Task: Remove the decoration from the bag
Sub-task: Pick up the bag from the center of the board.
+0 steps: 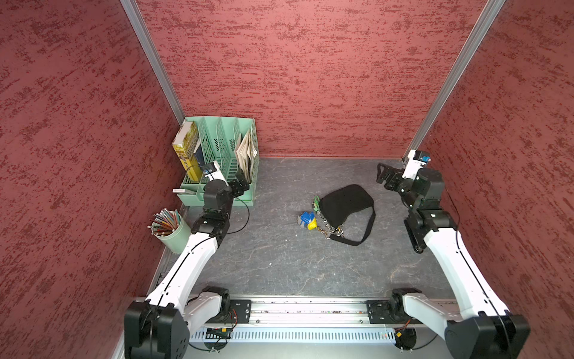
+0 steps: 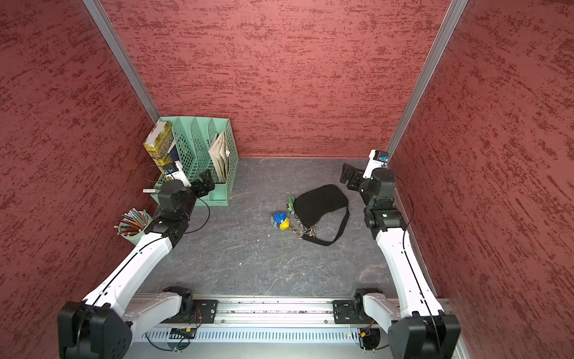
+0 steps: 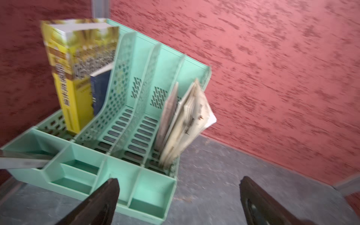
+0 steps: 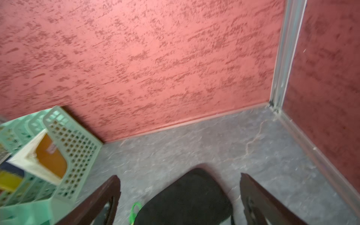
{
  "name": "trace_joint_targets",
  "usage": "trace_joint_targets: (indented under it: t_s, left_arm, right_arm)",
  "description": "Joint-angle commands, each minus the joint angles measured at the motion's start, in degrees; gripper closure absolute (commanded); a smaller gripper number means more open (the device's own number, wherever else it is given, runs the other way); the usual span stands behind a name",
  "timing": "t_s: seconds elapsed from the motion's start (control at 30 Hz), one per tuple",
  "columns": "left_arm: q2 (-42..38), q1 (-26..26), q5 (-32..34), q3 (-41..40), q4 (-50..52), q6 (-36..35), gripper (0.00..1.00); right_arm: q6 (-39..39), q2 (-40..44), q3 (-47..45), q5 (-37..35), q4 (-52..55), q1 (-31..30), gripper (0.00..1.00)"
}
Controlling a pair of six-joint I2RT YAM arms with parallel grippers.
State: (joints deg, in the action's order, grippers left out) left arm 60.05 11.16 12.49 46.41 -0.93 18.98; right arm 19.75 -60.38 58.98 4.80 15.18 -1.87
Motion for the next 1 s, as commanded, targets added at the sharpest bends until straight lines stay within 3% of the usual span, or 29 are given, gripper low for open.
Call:
trace_joint_targets:
  t_s: [0.0, 0.1, 0.17, 0.27, 0.43, 0.6, 0.97]
  left_arm:
    - [-0.9, 6.43, -2.82, 2.95, 14.6, 3.06, 0.0]
    - [-0.37, 12.85, -4.01, 5.29, 19.43, 3.28, 0.0]
    - [0.15, 17.6, -3.68, 5.57, 20.86, 3.24, 0.0]
    - [1.65, 23.81, -2.13, 5.02, 21.03, 2.82, 0.0]
    - [6.24, 28.8, -3.03, 5.0, 20.37, 2.38, 0.0]
    - [9.39, 29.79, -6.53, 5.5, 19.91, 2.2, 0.0]
    - [13.07, 30.57, -11.0, 8.0, 19.06, -0.21, 0.0]
  right_arm:
    - [9.82, -0.02, -1.58, 7.59, 23.22, 0.13, 0.09]
    - [14.35, 0.71, -5.33, 11.33, 27.88, 0.07, 0.2]
    - [16.55, 0.83, -9.26, 11.52, 28.32, -0.3, 0.22]
    - [17.03, -0.33, -13.56, 8.72, 29.35, -0.68, 0.21]
    - [16.01, -5.41, -16.59, 7.52, 26.44, -0.87, 0.18]
    - [13.79, -12.9, -14.62, 2.68, 25.44, -1.52, 0.19]
    - [13.42, -28.16, -7.85, -3.83, 24.4, -6.26, 0.35]
